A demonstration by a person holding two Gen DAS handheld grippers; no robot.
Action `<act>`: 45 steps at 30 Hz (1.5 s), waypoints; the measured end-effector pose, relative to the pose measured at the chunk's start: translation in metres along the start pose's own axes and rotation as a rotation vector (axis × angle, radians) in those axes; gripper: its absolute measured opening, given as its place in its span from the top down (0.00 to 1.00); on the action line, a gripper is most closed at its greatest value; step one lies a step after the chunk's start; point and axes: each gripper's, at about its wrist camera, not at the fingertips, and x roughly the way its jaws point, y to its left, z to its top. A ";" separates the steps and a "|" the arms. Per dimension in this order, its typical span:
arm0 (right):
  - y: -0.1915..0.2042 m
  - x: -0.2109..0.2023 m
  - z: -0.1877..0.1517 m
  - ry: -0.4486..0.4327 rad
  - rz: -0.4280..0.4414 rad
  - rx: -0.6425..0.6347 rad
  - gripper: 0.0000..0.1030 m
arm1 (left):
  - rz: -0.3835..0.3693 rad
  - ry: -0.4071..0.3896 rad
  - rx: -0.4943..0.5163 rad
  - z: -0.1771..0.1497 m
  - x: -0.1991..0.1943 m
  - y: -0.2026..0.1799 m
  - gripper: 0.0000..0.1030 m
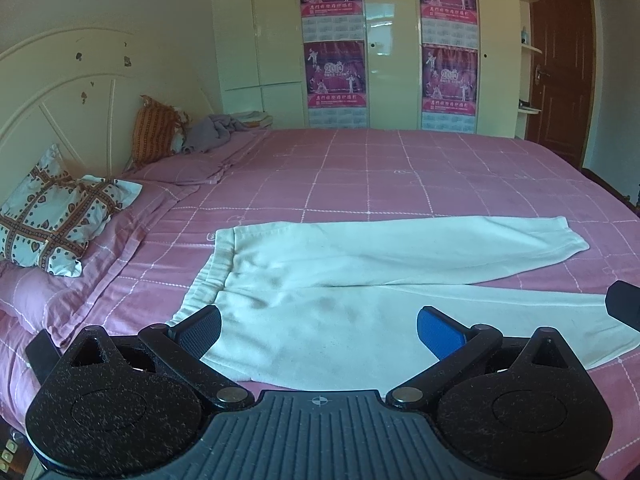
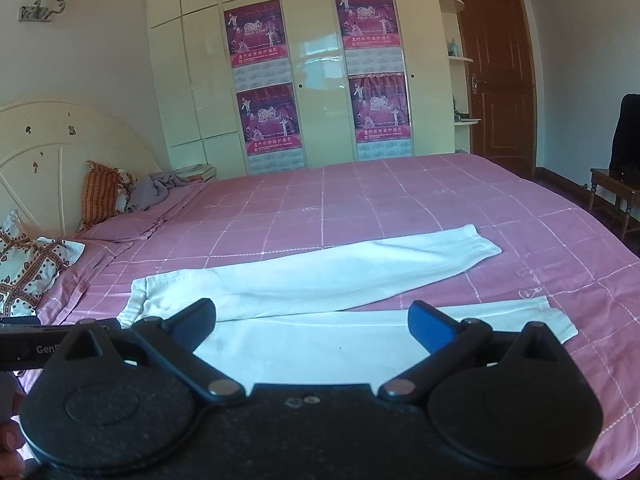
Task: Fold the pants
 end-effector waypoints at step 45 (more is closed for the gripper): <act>0.006 0.033 0.003 0.022 0.006 -0.018 0.00 | 0.005 0.040 0.010 0.007 0.040 -0.002 0.00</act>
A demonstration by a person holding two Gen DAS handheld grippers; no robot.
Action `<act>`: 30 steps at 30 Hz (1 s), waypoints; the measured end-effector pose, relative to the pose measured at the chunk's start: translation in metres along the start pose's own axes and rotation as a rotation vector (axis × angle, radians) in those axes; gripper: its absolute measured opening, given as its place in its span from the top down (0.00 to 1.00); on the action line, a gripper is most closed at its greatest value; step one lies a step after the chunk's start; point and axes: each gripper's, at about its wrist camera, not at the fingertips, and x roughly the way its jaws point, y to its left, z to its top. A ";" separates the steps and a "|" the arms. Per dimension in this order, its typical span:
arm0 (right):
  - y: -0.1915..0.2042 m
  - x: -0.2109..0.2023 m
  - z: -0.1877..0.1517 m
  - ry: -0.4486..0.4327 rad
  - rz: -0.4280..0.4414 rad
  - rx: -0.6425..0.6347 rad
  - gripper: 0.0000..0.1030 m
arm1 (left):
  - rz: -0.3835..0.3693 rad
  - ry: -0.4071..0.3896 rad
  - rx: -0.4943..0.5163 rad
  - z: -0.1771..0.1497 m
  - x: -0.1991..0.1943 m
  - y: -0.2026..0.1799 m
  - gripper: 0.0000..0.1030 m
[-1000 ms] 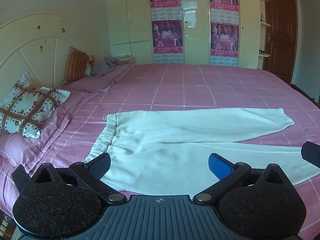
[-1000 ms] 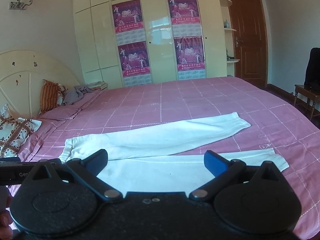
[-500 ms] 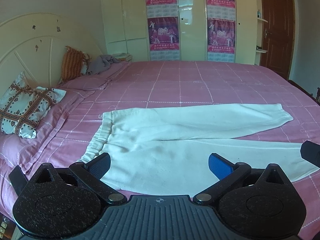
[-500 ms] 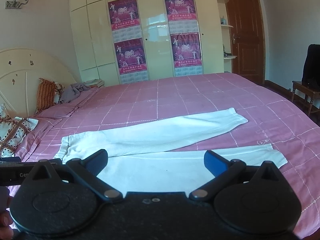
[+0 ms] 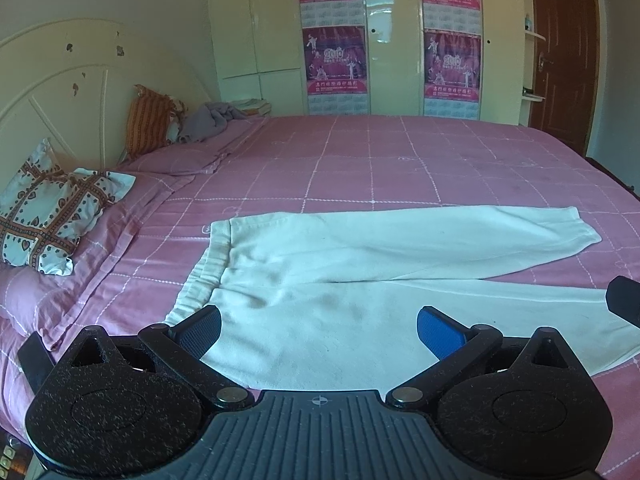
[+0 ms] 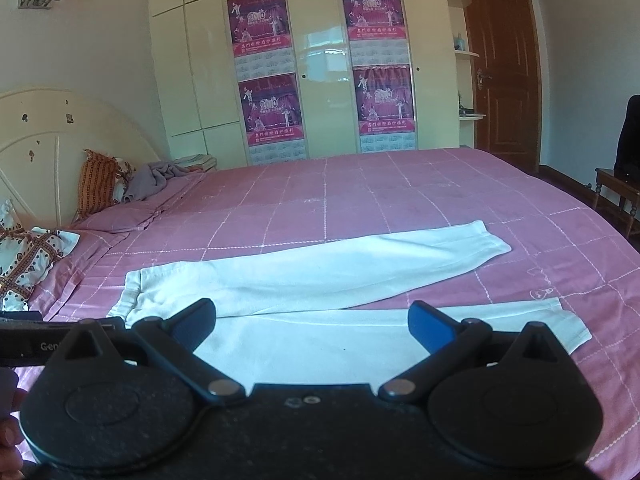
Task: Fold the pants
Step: 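Move the left tool down to the waistband of the white sweatpants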
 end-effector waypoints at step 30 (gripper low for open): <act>0.046 0.196 0.027 0.080 0.211 -0.157 0.02 | 0.218 0.196 -0.101 0.064 0.243 0.100 0.00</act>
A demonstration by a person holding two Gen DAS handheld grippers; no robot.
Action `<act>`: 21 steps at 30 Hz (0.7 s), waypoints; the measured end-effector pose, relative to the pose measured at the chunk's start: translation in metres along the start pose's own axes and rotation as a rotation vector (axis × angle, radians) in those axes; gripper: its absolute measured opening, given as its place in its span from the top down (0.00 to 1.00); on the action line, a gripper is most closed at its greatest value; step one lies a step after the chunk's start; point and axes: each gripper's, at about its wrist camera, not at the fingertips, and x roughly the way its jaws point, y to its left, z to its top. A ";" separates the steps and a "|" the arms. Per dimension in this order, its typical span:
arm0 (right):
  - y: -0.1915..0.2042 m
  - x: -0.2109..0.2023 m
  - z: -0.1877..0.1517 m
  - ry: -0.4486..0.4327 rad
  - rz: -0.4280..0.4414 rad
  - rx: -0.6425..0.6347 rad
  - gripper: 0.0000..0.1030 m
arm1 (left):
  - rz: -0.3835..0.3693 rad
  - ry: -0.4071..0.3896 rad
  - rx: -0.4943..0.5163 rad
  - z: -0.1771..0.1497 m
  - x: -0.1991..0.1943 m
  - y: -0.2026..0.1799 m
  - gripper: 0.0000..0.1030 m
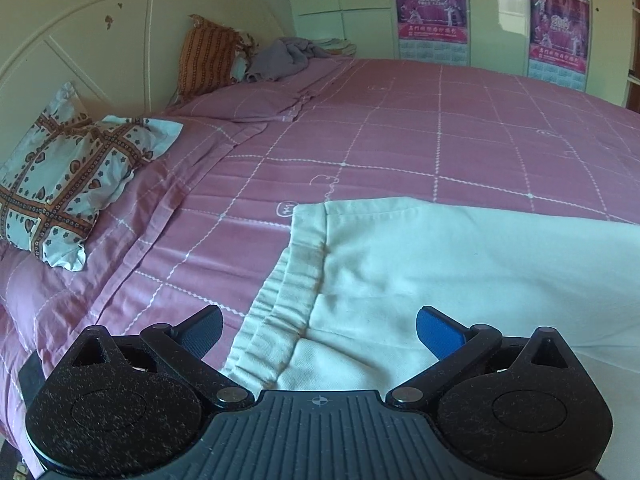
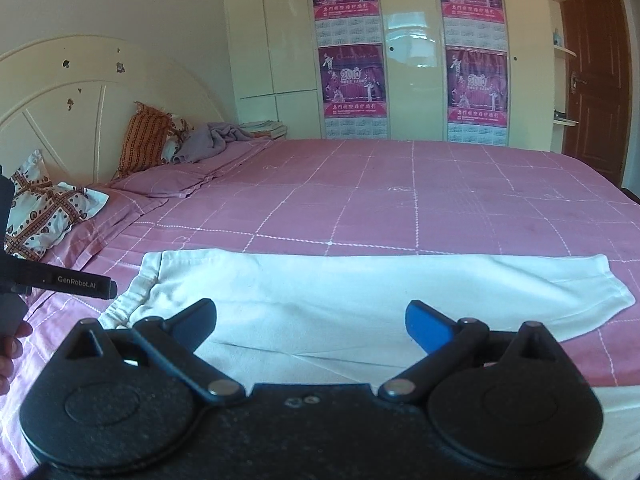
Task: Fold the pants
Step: 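Move the left tool down to the waistband of the white sweatpants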
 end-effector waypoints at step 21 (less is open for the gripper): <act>0.023 0.229 0.035 0.206 0.140 -0.184 0.03 | 0.010 0.144 -0.081 0.048 0.191 0.035 0.00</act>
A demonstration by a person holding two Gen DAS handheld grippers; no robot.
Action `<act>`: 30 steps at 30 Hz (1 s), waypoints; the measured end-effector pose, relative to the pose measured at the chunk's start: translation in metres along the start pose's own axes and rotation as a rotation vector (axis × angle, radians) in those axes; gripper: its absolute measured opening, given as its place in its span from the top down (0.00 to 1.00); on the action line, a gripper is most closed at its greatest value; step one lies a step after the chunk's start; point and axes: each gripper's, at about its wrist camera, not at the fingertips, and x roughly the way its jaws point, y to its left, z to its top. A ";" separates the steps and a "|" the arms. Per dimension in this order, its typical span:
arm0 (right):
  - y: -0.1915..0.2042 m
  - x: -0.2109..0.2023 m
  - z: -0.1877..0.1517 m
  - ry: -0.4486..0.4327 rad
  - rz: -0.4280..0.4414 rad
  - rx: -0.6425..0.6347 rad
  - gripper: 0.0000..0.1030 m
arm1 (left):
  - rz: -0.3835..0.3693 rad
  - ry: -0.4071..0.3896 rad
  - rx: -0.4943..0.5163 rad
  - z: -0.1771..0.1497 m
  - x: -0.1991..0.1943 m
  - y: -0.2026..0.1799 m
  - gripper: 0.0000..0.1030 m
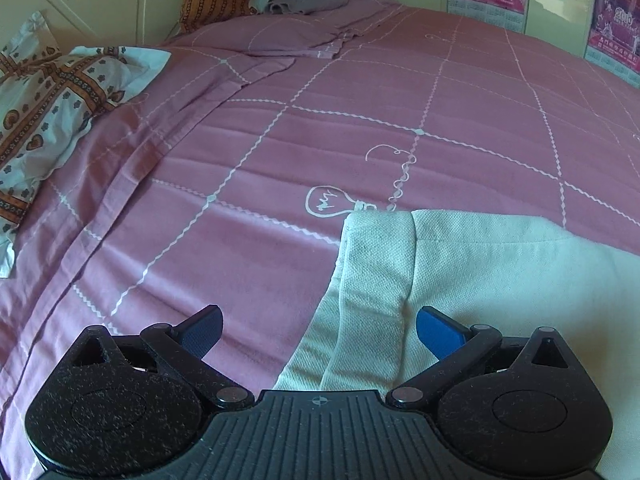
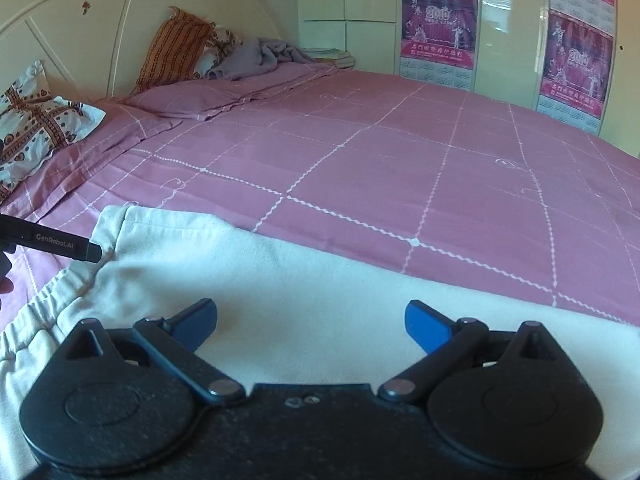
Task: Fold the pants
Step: 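Move the left tool down to the waistband of the white sweatpants, then close the left gripper on the waistband edge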
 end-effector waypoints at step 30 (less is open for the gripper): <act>0.015 0.026 0.017 0.081 0.106 -0.199 1.00 | -0.257 -0.094 0.056 -0.015 -0.044 0.022 0.84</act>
